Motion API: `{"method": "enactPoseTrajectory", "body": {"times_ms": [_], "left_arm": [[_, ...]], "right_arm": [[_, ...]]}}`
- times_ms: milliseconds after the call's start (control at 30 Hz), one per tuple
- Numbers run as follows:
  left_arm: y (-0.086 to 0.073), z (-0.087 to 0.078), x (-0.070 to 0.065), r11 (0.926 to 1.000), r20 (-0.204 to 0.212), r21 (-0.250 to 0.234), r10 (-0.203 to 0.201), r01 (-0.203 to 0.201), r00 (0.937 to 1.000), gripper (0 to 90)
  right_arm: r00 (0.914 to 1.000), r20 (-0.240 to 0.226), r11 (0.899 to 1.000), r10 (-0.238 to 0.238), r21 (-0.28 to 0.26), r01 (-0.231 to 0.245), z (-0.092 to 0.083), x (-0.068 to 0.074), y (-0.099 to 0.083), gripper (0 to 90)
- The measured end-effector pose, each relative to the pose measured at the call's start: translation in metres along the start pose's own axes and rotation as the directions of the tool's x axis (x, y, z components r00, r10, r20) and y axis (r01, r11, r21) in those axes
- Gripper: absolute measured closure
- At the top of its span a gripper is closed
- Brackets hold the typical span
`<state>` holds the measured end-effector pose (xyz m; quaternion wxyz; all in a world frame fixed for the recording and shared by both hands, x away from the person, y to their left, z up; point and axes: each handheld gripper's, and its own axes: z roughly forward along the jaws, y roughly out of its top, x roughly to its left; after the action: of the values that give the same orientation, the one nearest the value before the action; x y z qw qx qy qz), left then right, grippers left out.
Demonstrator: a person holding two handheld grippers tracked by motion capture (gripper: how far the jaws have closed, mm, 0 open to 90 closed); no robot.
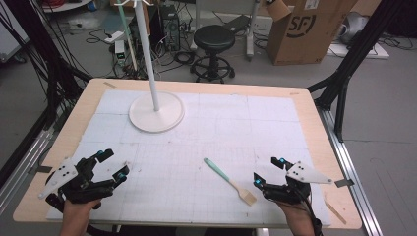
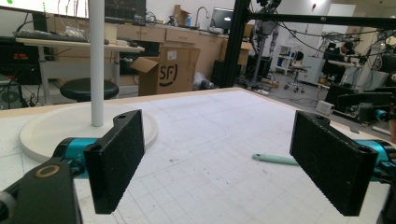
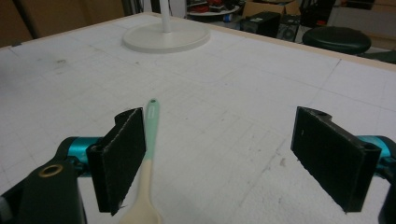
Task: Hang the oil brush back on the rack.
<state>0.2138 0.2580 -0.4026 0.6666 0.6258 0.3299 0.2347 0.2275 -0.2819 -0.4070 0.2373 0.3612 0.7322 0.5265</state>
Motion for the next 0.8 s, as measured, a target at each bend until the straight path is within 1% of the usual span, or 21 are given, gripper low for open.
{"method": "enactPoseTrajectory", "body": {"times_ms": [67,100,133,167,300,367,467,600,667,800], "left_arm": [[-0.001,-0.001,-0.001,0.9999,-0.002,0.006,0.012,-0.012,0.9999,18.6],[-0.001,-0.001,-0.001,0.9999,0.000,0.008,0.009,-0.009,1.0000,18.7],[-0.001,-0.001,-0.002,1.0000,-0.001,0.004,0.003,-0.003,1.0000,18.6],[-0.001,-0.002,-0.002,0.9999,-0.004,0.008,0.008,-0.008,1.0000,18.7],[-0.001,-0.003,-0.005,0.9998,-0.005,0.014,0.011,-0.011,0.9999,18.7],[-0.001,-0.002,-0.006,0.9998,-0.002,0.019,0.011,-0.011,0.9999,18.7],[-0.001,0.001,-0.008,0.9996,0.007,0.026,0.011,-0.011,0.9999,18.7],[-0.002,0.005,-0.009,0.9993,0.014,0.036,0.014,-0.014,0.9998,18.6],[-0.003,0.007,-0.010,0.9993,0.016,0.036,0.010,-0.011,0.9998,18.6],[-0.004,0.011,-0.013,0.9986,0.023,0.051,0.013,-0.014,0.9996,18.6]], "right_arm": [[0.9998,-0.022,1.000,0.000,0.008,0.001,0.003,0.003,0.001,17.0],[0.9994,-0.036,1.000,-0.004,0.019,0.004,0.005,0.004,0.001,17.0],[0.9985,-0.054,0.999,0.007,0.032,-0.005,0.007,0.007,0.001,17.0],[0.9978,-0.066,0.999,0.008,0.041,-0.005,0.009,0.009,0.000,17.0],[0.9942,-0.107,0.996,-0.001,0.090,0.011,0.021,0.017,-0.001,17.6],[0.9915,-0.129,0.993,-0.016,0.114,0.031,0.027,0.021,-0.002,21.0],[0.9866,-0.163,0.988,-0.004,0.149,0.029,0.036,0.025,-0.003,28.6],[0.9819,-0.190,0.977,0.001,0.211,0.040,0.048,0.029,-0.007,37.3],[0.9793,-0.202,0.969,-0.006,0.242,0.056,0.054,0.032,-0.009,42.1],[0.9823,-0.187,0.948,-0.008,0.311,0.067,0.067,0.035,-0.013,50.6]]}}
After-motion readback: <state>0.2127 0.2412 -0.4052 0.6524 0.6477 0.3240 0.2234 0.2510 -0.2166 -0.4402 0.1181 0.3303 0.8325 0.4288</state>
